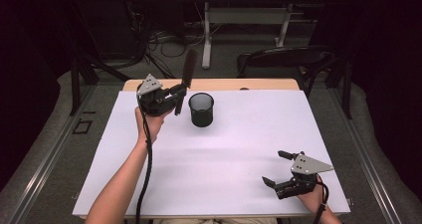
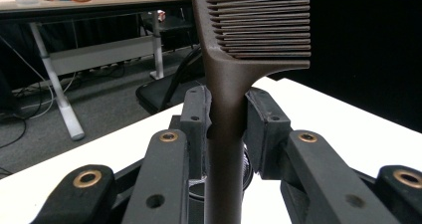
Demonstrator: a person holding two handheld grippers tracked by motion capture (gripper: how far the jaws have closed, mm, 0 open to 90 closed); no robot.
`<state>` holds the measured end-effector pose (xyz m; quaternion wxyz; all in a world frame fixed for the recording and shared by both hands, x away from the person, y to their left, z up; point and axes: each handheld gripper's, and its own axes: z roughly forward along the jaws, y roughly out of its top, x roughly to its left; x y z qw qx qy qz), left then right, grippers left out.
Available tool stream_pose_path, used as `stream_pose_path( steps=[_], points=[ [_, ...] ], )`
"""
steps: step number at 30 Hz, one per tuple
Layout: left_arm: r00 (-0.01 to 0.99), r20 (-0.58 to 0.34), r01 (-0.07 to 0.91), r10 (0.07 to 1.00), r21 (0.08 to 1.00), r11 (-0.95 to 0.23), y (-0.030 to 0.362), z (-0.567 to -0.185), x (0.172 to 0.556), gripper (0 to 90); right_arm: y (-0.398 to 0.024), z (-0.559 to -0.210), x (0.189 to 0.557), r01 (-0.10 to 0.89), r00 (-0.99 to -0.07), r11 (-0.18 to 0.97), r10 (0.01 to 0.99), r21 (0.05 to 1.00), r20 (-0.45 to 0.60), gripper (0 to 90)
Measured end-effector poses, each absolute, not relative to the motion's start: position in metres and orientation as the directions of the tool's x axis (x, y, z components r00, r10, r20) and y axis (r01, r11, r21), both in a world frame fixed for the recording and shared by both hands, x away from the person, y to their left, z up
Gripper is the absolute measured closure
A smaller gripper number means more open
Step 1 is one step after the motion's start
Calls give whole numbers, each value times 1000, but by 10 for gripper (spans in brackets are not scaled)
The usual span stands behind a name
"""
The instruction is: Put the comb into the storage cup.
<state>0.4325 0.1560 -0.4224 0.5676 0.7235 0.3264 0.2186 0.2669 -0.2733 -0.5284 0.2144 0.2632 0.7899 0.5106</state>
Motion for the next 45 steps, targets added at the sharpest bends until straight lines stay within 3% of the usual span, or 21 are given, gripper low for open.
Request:
stream_pose_path(
  steps=[45],
  points=[
    [660, -89, 207, 746, 976, -66, 140, -417, 457, 721, -274, -528, 267, 196, -768, 340, 636, 920, -72, 0]
  ],
)
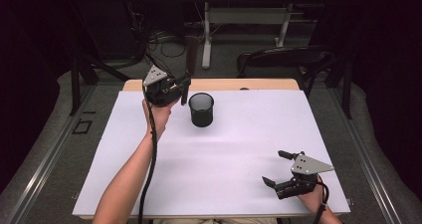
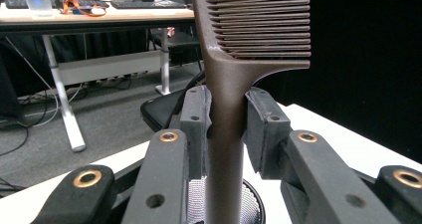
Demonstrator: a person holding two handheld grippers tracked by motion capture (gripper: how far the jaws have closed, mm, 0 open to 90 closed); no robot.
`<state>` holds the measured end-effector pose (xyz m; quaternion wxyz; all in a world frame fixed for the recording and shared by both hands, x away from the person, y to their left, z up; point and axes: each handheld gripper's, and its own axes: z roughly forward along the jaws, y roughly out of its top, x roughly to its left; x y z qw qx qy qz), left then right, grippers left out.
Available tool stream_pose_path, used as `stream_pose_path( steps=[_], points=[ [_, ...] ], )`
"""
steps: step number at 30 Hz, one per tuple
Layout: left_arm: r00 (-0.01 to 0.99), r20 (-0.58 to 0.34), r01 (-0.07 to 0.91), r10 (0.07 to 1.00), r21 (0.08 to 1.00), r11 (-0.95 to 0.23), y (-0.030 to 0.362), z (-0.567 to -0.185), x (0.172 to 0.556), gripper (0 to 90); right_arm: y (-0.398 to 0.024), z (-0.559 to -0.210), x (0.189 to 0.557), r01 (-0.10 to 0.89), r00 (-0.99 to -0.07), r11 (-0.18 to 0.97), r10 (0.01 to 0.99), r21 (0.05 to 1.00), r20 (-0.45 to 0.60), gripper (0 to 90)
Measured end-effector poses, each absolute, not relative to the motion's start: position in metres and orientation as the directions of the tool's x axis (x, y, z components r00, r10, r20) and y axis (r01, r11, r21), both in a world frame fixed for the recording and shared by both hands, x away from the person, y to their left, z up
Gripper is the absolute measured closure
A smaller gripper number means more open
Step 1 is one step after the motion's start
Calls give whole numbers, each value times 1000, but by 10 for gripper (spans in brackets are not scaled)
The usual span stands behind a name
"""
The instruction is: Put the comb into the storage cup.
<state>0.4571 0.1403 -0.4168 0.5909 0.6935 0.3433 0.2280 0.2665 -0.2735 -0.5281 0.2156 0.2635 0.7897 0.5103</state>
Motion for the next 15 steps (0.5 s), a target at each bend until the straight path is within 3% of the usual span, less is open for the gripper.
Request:
stream_pose_path(
  steps=[15],
  points=[
    [638, -126, 223, 760, 975, -25, 137, -427, 467, 721, -274, -528, 267, 194, -769, 340, 635, 920, -73, 0]
  ],
)
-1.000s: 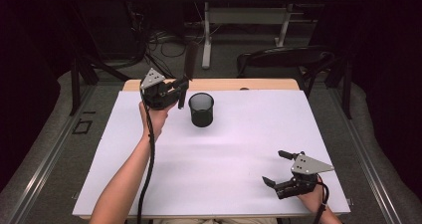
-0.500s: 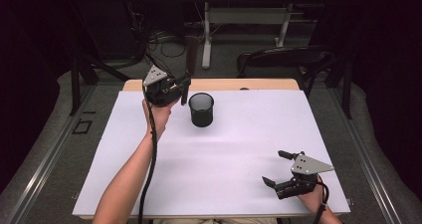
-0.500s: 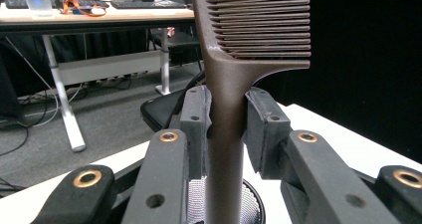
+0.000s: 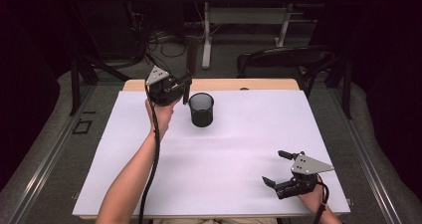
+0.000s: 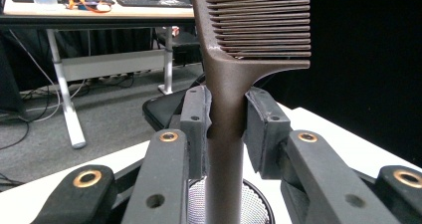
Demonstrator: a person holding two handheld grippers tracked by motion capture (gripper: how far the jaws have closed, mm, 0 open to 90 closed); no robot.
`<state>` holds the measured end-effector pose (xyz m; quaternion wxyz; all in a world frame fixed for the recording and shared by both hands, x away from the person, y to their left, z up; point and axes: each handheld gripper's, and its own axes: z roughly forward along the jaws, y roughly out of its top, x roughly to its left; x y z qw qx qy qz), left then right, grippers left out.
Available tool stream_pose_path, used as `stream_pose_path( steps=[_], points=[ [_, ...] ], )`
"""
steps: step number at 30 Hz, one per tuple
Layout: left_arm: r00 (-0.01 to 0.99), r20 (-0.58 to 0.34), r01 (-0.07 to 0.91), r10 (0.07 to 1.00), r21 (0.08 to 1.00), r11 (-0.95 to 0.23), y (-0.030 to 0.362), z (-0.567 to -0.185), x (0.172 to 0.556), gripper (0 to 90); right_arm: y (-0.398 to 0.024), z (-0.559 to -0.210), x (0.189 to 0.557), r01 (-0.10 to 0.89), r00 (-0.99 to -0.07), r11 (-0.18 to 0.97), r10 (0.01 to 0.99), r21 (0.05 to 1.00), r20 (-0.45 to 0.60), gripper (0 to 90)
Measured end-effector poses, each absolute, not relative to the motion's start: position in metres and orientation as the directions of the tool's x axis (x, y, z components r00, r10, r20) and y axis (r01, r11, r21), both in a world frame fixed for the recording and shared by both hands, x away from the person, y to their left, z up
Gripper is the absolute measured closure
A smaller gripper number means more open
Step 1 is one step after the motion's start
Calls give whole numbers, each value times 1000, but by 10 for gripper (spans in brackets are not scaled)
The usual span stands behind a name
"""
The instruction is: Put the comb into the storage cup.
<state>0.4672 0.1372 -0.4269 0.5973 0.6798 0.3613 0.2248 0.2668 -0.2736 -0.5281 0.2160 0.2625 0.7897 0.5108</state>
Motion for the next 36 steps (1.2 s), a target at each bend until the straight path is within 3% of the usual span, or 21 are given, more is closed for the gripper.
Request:
stream_pose_path(
  steps=[36],
  points=[
    [623, -155, 215, 767, 976, 23, 119, -435, 483, 721, -274, -528, 267, 189, -769, 338, 634, 922, -75, 0]
  ],
)
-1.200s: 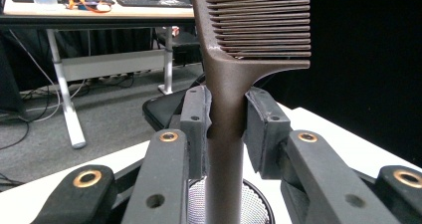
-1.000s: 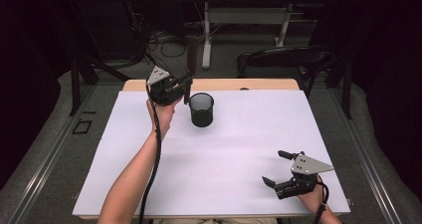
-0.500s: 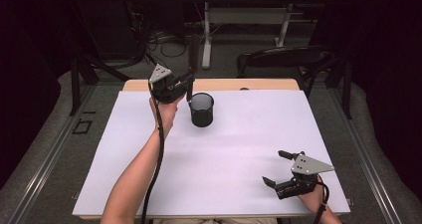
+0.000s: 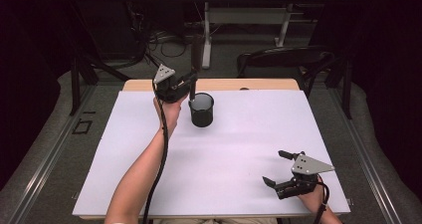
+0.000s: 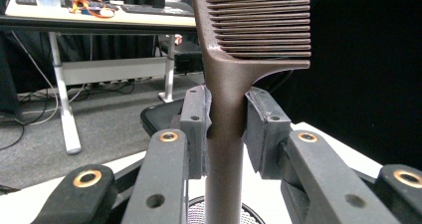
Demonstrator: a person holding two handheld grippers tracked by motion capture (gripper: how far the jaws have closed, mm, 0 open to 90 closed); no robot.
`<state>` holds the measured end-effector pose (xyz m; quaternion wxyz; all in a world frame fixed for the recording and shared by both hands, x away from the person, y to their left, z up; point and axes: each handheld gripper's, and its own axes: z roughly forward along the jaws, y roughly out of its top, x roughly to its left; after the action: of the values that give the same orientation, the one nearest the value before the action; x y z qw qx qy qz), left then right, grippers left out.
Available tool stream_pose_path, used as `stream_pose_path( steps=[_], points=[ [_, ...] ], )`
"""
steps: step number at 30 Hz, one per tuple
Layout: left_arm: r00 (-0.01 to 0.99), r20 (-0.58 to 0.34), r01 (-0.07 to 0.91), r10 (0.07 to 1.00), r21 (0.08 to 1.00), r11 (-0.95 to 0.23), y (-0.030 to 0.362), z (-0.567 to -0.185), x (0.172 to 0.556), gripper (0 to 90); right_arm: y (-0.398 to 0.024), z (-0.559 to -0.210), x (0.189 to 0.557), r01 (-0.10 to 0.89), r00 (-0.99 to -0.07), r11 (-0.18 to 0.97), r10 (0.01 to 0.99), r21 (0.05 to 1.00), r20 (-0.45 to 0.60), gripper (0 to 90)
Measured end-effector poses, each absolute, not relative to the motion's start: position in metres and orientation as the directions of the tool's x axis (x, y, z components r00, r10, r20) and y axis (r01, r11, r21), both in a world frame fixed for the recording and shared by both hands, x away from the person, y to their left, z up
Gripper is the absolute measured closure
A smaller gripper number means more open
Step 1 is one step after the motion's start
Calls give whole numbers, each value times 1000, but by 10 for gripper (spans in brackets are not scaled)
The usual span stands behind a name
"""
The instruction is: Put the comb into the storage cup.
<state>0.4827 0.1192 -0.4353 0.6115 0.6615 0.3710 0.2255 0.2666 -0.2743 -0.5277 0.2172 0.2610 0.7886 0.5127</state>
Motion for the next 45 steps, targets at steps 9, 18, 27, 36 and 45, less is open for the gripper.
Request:
stream_pose_path(
  steps=[9, 18, 27, 36, 45],
  points=[
    [627, -154, 224, 763, 975, 14, 115, -438, 486, 721, -275, -527, 266, 188, -769, 340, 635, 922, -78, 0],
    [624, -164, 230, 764, 973, 20, 113, -441, 488, 721, -275, -527, 266, 191, -768, 339, 636, 921, -74, 0],
    [619, -166, 233, 767, 972, 22, 112, -444, 491, 721, -275, -528, 267, 189, -771, 340, 633, 921, -75, 0],
    [618, -177, 241, 766, 970, 30, 112, -449, 494, 721, -274, -528, 267, 189, -770, 339, 633, 921, -75, 0],
    [618, -182, 242, 765, 970, 35, 110, -453, 496, 721, -275, -528, 267, 190, -770, 340, 633, 921, -75, 0]
  ],
)
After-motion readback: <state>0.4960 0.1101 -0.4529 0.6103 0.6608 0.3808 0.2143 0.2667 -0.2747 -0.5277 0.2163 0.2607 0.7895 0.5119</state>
